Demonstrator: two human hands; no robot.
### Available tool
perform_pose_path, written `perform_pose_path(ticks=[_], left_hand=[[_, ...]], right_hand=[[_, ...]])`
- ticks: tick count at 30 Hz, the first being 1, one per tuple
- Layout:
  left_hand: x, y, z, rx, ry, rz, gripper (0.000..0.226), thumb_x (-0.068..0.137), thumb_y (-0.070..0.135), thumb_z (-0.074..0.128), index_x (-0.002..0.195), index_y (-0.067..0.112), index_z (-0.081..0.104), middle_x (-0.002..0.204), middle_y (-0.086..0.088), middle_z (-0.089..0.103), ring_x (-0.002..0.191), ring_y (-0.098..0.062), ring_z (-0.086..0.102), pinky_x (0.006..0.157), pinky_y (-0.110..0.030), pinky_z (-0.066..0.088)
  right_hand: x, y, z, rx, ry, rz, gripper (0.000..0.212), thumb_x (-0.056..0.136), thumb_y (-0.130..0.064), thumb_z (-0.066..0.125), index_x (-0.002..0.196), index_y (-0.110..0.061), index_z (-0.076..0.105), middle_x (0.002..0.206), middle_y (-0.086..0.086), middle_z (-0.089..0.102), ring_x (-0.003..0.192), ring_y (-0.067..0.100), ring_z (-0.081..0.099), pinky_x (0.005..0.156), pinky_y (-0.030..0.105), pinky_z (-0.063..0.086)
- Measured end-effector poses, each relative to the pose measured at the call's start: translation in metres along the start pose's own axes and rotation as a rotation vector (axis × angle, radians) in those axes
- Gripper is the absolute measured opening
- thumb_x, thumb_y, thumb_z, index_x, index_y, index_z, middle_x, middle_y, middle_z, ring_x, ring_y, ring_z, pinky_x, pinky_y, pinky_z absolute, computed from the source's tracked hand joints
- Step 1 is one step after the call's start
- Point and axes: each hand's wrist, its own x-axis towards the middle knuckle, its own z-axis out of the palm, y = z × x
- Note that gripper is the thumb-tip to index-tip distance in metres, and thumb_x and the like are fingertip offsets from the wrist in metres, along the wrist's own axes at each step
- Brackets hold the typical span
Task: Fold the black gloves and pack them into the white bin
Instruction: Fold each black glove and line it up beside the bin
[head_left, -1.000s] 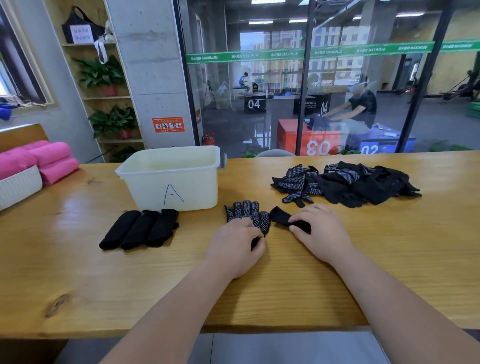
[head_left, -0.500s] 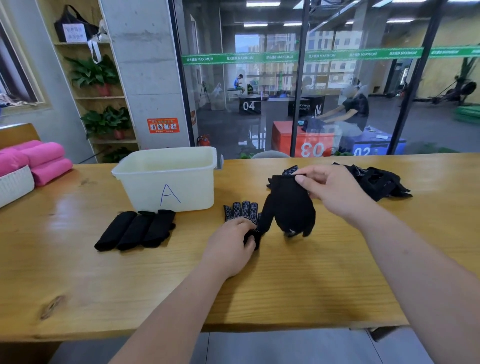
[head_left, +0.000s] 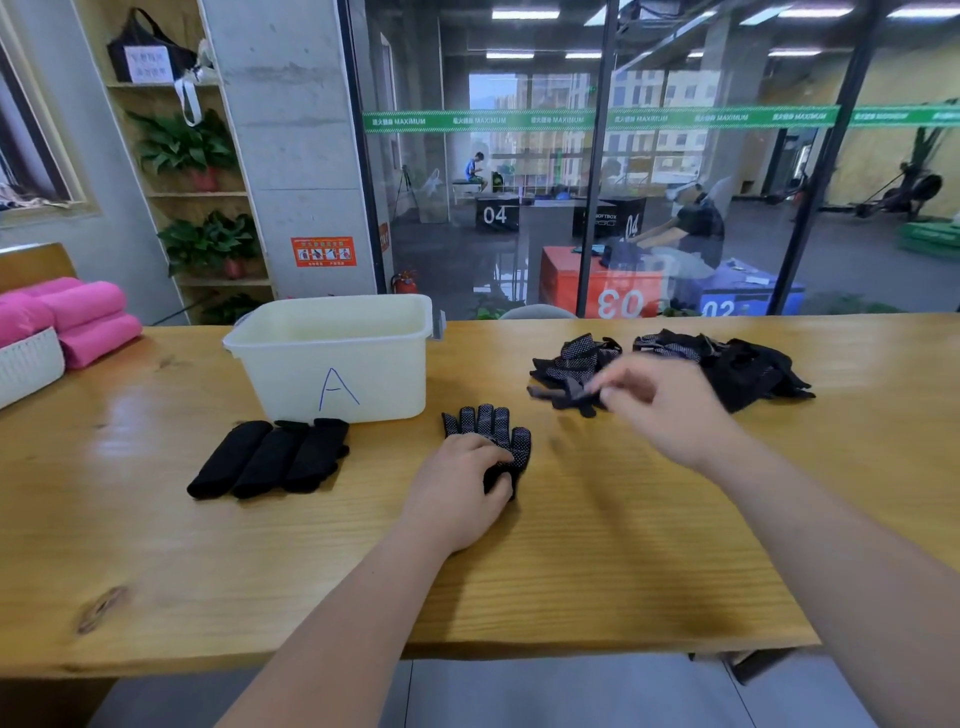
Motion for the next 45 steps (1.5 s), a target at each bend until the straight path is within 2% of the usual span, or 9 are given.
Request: perform_pose_path(ticks=[4, 9, 11, 13, 16, 20, 24, 29, 45], left_hand=[[0.000, 0.002, 0.000, 0.000, -0.024, -0.018, 0.037, 0.103, 0.044, 0.056, 0.137, 0.033, 0.067, 0.144, 0.016, 0.055, 0.136, -0.008, 0.046, 0.106, -0.028, 0.044], [-0.002, 0.003, -0.001, 0.025, -0.007, -0.015, 0.031, 0.104, 0.045, 0.054, 0.127, 0.035, 0.072, 0.135, 0.019, 0.061, 0.131, -0.008, 0.050, 0.104, -0.032, 0.047], [-0.002, 0.001, 0.000, 0.038, 0.013, 0.011, 0.034, 0.105, 0.046, 0.052, 0.132, 0.036, 0.070, 0.139, 0.018, 0.060, 0.136, -0.010, 0.048, 0.112, -0.035, 0.043], [-0.001, 0.001, 0.000, 0.067, -0.077, -0.001, 0.047, 0.107, 0.052, 0.046, 0.151, 0.039, 0.055, 0.162, 0.015, 0.044, 0.154, -0.012, 0.031, 0.126, -0.039, 0.031], [0.004, 0.002, 0.001, 0.153, -0.284, -0.010, 0.060, 0.110, 0.058, 0.030, 0.167, 0.038, 0.026, 0.176, 0.012, 0.012, 0.163, -0.013, 0.002, 0.133, -0.040, 0.008], [0.009, 0.007, -0.003, 0.198, -0.378, -0.018, 0.061, 0.111, 0.057, 0.026, 0.168, 0.036, 0.023, 0.177, 0.008, 0.011, 0.164, -0.016, 0.003, 0.133, -0.042, 0.007], [0.016, 0.015, -0.008, 0.162, -0.251, -0.054, 0.054, 0.112, 0.048, 0.028, 0.162, 0.029, 0.041, 0.173, 0.002, 0.030, 0.161, -0.022, 0.019, 0.130, -0.042, 0.016], [0.042, 0.010, 0.015, 0.269, -0.344, -0.201, 0.072, 0.109, 0.062, 0.018, 0.171, 0.025, 0.008, 0.178, -0.007, -0.006, 0.164, -0.028, -0.011, 0.133, -0.048, -0.002], [0.038, 0.008, 0.013, 0.367, -0.497, -0.183, 0.083, 0.103, 0.074, 0.010, 0.169, 0.029, -0.009, 0.176, -0.009, -0.018, 0.162, -0.033, -0.019, 0.132, -0.051, -0.005]], right_hand=[[-0.042, 0.036, 0.031, -0.273, -0.312, 0.032, 0.019, 0.093, -0.044, 0.065, 0.081, -0.031, 0.073, 0.089, -0.017, 0.070, 0.085, 0.004, 0.067, 0.082, 0.038, 0.056], [-0.057, 0.036, 0.034, -0.357, -0.166, 0.004, 0.027, 0.098, -0.047, 0.063, 0.076, -0.033, 0.064, 0.083, -0.017, 0.060, 0.082, 0.003, 0.058, 0.074, 0.032, 0.050], [-0.056, 0.035, 0.038, -0.395, -0.116, 0.027, 0.015, 0.098, -0.051, 0.061, 0.092, -0.038, 0.065, 0.101, -0.021, 0.061, 0.099, 0.001, 0.056, 0.086, 0.034, 0.052], [-0.055, 0.035, 0.046, -0.459, -0.225, 0.100, 0.035, 0.102, -0.057, 0.054, 0.133, -0.041, 0.062, 0.145, -0.020, 0.052, 0.136, 0.008, 0.046, 0.113, 0.037, 0.044], [-0.054, 0.036, 0.058, -0.604, -0.484, 0.175, 0.063, 0.108, -0.062, 0.028, 0.166, -0.038, 0.021, 0.175, -0.011, 0.008, 0.162, 0.015, 0.006, 0.131, 0.040, 0.015], [-0.051, 0.028, 0.050, -0.600, -0.546, 0.266, 0.062, 0.109, -0.059, 0.030, 0.166, -0.037, 0.020, 0.176, -0.007, 0.009, 0.162, 0.019, 0.007, 0.131, 0.042, 0.015], [-0.038, 0.024, 0.054, -0.638, -0.384, 0.239, 0.062, 0.110, -0.057, 0.026, 0.166, -0.029, 0.025, 0.175, -0.004, 0.014, 0.162, 0.022, 0.007, 0.130, 0.044, 0.016], [-0.018, 0.041, 0.086, -0.705, -0.417, 0.377, 0.079, 0.103, -0.072, 0.012, 0.169, -0.028, 0.006, 0.177, 0.001, -0.005, 0.162, 0.026, -0.006, 0.131, 0.050, 0.005], [-0.028, 0.047, 0.087, -0.729, -0.463, 0.366, 0.083, 0.098, -0.078, 0.004, 0.168, -0.033, -0.004, 0.176, -0.002, -0.011, 0.162, 0.024, -0.012, 0.131, 0.049, 0.000]])
